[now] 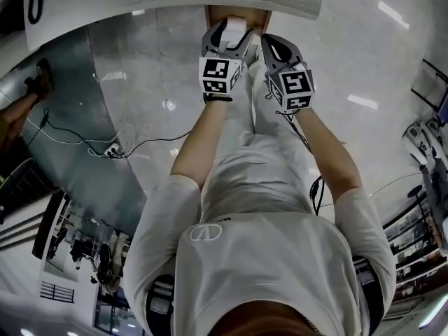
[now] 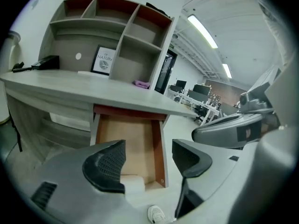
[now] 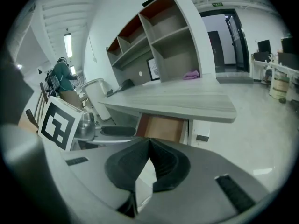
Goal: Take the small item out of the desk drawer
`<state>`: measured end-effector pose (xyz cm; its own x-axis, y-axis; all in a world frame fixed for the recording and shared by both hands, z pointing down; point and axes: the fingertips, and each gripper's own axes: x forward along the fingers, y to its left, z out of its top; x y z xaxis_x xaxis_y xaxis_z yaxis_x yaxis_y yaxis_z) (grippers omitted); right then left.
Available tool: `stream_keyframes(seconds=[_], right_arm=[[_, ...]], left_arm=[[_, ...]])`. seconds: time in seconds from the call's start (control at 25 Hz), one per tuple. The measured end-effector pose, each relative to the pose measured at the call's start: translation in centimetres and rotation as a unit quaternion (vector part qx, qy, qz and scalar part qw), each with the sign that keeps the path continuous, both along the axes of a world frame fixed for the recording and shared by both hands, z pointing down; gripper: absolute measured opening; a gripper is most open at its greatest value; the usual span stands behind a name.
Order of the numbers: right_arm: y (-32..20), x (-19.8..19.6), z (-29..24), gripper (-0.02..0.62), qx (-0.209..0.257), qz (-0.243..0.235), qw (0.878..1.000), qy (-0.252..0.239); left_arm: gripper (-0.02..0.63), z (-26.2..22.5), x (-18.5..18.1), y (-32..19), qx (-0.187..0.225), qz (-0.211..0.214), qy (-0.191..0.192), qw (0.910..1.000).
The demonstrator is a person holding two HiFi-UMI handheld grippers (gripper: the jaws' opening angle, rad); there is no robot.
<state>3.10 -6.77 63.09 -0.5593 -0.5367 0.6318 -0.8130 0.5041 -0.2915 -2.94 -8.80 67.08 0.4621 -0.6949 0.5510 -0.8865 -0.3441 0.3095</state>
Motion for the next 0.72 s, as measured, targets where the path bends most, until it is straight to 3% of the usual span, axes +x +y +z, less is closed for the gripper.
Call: stream_keyframes(seconds=[0.24, 0.52, 0.72], right_arm=[[-0.6, 1.2, 4.7, 0.002, -0.027, 0.029, 0.999, 0.003], [0.6, 1.3, 8.3, 0.002, -0.051, 0.049, 0.998, -0.002], [0.4, 2.2, 9.9, 0.002, -0.062, 0.067, 0.996, -0.008]], left_arm=[[0.439, 5.8, 0.0, -0.2, -0.050, -0.031, -0.024, 0.9980], [0.446, 11.3, 0.1, 0.4, -0.108, -0.058, -0.039, 0.9917], [0.446, 12.9, 0.2, 0.0, -0.119, -0.073, -0.042, 0.9893]])
